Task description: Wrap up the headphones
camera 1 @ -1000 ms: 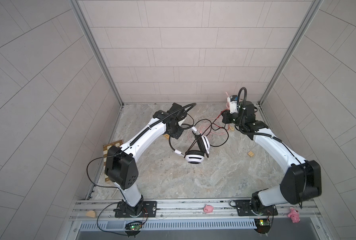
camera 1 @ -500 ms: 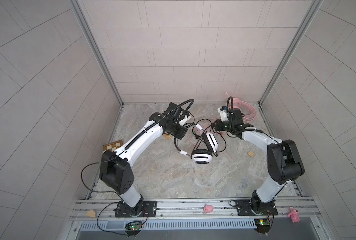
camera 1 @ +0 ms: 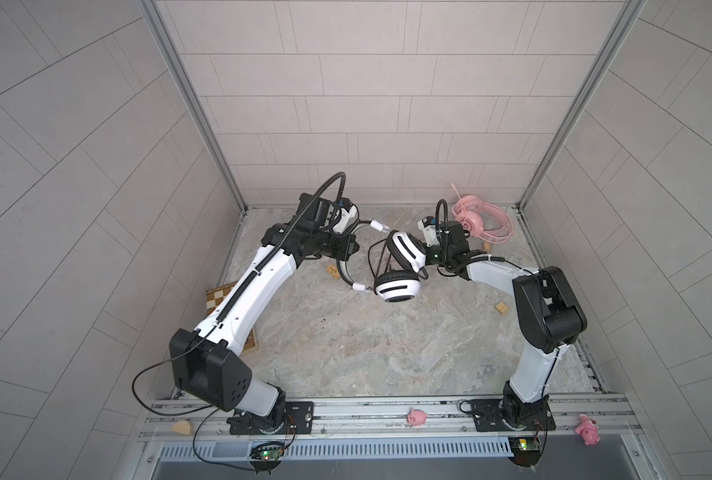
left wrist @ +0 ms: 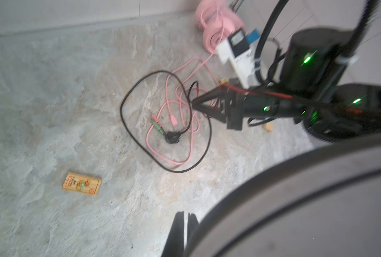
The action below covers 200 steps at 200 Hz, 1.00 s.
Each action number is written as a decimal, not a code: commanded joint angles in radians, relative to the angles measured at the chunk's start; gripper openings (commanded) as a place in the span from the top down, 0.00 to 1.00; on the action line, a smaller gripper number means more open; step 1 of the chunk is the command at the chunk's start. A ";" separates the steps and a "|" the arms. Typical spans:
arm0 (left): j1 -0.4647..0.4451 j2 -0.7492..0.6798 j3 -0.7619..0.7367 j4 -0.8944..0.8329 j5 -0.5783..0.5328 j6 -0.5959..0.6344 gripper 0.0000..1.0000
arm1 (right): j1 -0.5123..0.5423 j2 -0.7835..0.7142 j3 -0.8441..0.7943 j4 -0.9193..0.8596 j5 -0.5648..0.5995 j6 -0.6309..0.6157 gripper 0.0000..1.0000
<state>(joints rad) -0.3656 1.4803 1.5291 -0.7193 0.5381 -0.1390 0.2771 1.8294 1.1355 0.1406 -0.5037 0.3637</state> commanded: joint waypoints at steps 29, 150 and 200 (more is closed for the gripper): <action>0.006 -0.005 0.242 0.133 0.240 -0.275 1.00 | -0.001 0.012 -0.008 0.003 0.103 0.016 0.92; 0.234 0.161 0.644 0.036 0.220 -0.469 1.00 | -0.020 0.038 -0.002 -0.100 0.156 -0.027 0.89; 0.329 0.202 0.635 0.093 0.185 -0.580 1.00 | -0.037 0.039 -0.005 -0.109 0.158 -0.021 0.89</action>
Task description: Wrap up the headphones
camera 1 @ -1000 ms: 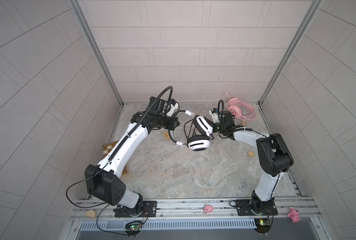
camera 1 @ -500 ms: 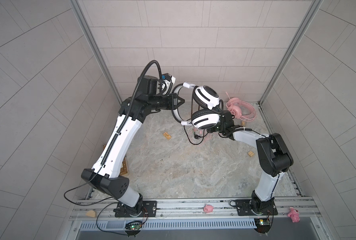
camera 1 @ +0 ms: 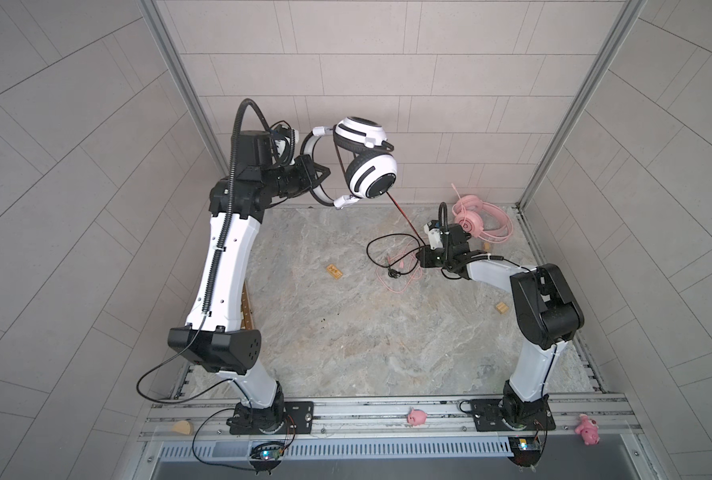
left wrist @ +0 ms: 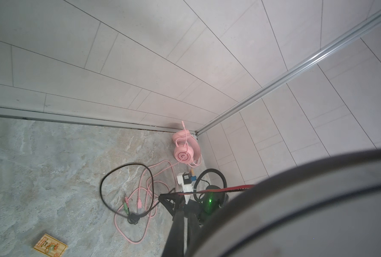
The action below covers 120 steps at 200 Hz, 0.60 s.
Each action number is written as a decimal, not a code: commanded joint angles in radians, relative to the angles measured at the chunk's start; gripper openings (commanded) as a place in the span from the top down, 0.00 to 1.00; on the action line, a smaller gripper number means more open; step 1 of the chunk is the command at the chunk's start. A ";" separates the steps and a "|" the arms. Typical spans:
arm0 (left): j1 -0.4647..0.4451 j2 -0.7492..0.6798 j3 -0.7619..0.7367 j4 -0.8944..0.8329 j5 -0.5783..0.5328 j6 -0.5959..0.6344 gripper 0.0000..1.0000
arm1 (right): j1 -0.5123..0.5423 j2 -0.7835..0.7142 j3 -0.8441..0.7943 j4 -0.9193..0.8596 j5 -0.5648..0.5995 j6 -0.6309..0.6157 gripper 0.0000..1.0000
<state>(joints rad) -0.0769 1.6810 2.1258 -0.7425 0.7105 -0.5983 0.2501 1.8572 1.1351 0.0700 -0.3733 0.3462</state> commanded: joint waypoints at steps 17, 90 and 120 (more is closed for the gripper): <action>0.083 0.000 0.028 0.153 -0.004 -0.178 1.00 | -0.018 0.013 -0.007 -0.038 0.027 -0.002 0.89; 0.255 -0.028 -0.141 0.242 -0.096 -0.249 1.00 | -0.055 -0.039 -0.046 -0.068 0.043 -0.008 0.92; 0.310 -0.015 -0.139 0.242 -0.097 -0.257 1.00 | -0.090 -0.056 -0.066 -0.068 0.035 -0.003 0.92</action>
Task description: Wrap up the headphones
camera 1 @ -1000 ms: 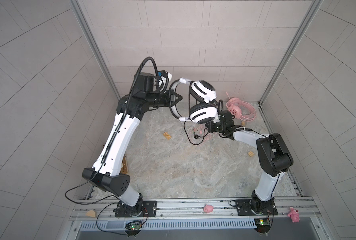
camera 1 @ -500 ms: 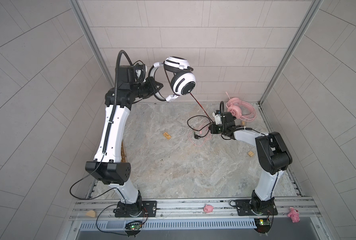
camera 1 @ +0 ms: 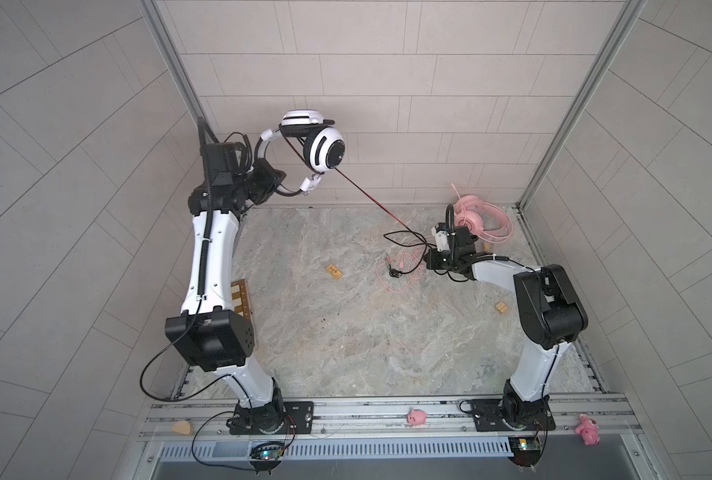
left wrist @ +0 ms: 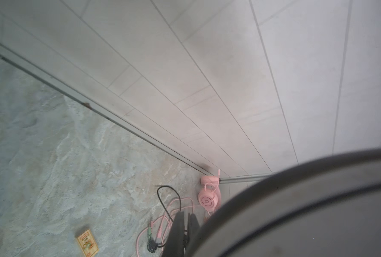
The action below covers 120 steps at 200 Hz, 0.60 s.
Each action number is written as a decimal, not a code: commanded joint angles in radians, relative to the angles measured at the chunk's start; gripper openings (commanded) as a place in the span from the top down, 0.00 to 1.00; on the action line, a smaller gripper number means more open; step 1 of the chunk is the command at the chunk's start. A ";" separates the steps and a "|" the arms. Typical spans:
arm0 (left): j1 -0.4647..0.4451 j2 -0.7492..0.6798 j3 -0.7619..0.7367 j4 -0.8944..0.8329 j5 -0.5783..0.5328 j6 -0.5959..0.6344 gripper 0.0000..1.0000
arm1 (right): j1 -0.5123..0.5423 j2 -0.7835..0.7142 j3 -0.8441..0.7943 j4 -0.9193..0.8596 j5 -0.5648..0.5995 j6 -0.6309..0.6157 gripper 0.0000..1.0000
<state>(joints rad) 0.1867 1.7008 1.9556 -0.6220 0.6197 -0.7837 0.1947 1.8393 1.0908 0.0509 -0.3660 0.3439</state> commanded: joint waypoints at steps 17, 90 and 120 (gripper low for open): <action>0.059 -0.035 0.038 0.087 -0.045 -0.063 1.00 | -0.043 -0.040 -0.023 -0.048 0.008 0.007 0.94; 0.054 -0.073 -0.106 0.106 -0.346 -0.031 1.00 | 0.001 -0.205 -0.087 -0.193 0.137 -0.085 1.00; 0.056 -0.107 -0.219 0.220 -0.429 -0.071 1.00 | 0.046 -0.318 -0.141 -0.197 0.214 -0.090 1.00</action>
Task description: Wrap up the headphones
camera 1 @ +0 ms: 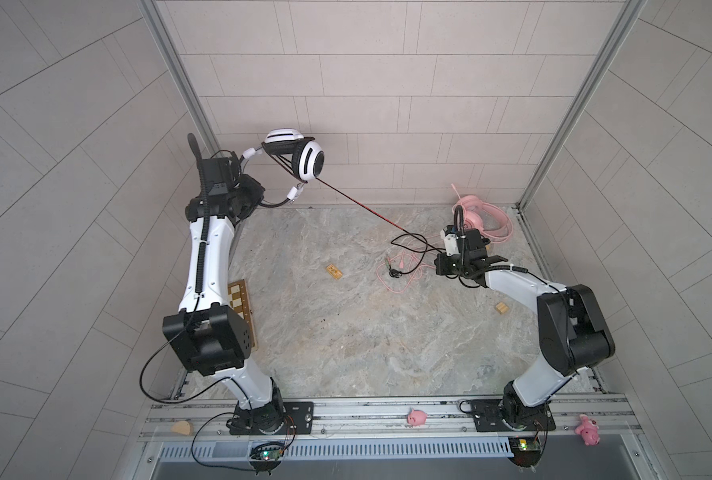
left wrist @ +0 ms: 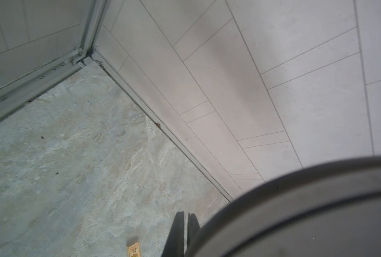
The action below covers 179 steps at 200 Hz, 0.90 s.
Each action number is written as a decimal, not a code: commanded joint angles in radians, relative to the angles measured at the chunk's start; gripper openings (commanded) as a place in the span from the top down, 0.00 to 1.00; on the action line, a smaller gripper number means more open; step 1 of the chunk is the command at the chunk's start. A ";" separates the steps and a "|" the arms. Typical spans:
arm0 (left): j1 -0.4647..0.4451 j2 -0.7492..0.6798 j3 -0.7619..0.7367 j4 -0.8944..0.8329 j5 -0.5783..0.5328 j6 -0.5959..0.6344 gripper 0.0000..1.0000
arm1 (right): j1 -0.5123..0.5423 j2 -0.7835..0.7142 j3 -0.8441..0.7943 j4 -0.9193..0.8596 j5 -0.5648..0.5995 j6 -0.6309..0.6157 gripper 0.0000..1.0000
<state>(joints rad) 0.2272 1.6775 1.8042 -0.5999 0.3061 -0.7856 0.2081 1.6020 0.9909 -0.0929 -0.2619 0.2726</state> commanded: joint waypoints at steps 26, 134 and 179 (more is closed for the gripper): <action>-0.045 -0.165 -0.256 0.429 -0.349 -0.120 1.00 | 0.114 -0.176 -0.090 -0.065 0.181 -0.026 1.00; -0.378 0.345 0.246 0.113 -0.651 0.502 1.00 | 0.360 -0.685 -0.004 -0.280 0.385 -0.092 1.00; -0.528 0.456 0.327 0.000 -0.717 0.749 1.00 | 0.342 -0.719 0.107 -0.309 0.439 -0.140 1.00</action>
<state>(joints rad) -0.2390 2.1456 2.0640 -0.5484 -0.3470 -0.2058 0.5663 0.8886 1.0420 -0.3607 0.1192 0.1783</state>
